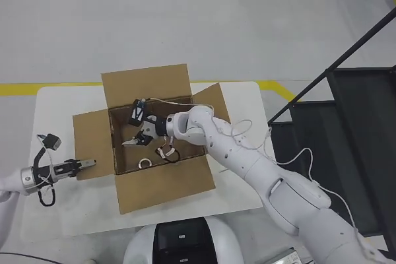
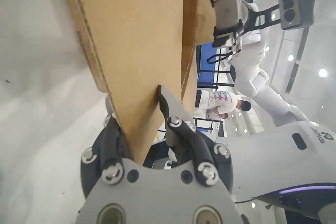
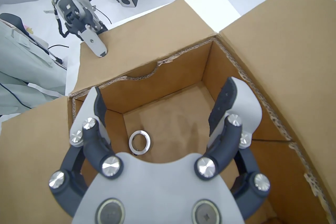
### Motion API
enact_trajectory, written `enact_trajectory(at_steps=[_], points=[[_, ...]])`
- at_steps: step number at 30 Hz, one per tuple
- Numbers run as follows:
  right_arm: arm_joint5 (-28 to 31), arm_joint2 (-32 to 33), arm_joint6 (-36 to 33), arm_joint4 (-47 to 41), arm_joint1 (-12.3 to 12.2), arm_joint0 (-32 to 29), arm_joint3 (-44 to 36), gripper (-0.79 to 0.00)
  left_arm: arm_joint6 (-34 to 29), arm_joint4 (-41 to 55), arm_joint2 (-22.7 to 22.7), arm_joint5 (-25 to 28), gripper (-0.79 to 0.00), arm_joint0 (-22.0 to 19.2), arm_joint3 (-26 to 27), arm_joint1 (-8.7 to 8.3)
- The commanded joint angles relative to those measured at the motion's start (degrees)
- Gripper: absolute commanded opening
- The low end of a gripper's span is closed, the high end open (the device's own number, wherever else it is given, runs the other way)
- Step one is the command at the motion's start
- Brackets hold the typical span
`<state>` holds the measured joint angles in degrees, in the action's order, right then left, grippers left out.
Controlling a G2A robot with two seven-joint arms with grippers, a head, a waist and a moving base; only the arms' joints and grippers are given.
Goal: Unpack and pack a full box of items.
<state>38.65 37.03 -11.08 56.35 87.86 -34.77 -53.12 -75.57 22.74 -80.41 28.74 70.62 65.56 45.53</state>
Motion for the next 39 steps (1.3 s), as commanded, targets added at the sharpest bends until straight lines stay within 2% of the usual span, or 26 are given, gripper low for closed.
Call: enact_trajectory(at_steps=[1,9,13,18,19,20,31,39], points=[[-0.6,1.6,-2.5,0.0,-0.9,-1.5,-3.4,0.0,-0.1,-0.5,0.6,-0.1,-0.785,0.7,0.9,-0.69],[-2.5,5.7,-10.5,0.5,-3.2,-6.0,-12.4,0.0,-1.0,0.9,2.3,-1.0,-0.785,3.5,5.6,-3.68],[-3.1,6.3,-13.4,0.7,-3.5,-6.7,-14.5,0.0,-0.9,1.6,3.1,-0.9,-0.785,5.1,8.5,-5.22],[-3.9,5.8,-17.3,0.9,-3.4,-6.4,-15.2,0.0,0.4,4.6,3.5,0.4,-0.785,6.2,9.6,-6.85],[-3.9,5.6,-18.0,1.0,-3.4,-6.2,-15.0,0.0,0.4,5.5,3.4,0.4,-0.662,6.4,9.4,-7.18],[-4.1,5.4,-18.6,0.9,-3.3,-6.0,-14.9,0.0,0.6,6.2,3.3,0.7,0.0,6.5,9.5,-7.48],[-4.3,3.7,-21.3,0.7,-2.3,-4.0,-12.7,0.0,-0.8,19.4,0.9,-0.8,0.0,10.3,14.2,-10.13],[-12.3,0.6,-36.1,4.7,-1.2,-1.6,-12.4,0.0,3.5,25.7,-3.8,3.5,0.0,12.7,12.7,-10.52]])
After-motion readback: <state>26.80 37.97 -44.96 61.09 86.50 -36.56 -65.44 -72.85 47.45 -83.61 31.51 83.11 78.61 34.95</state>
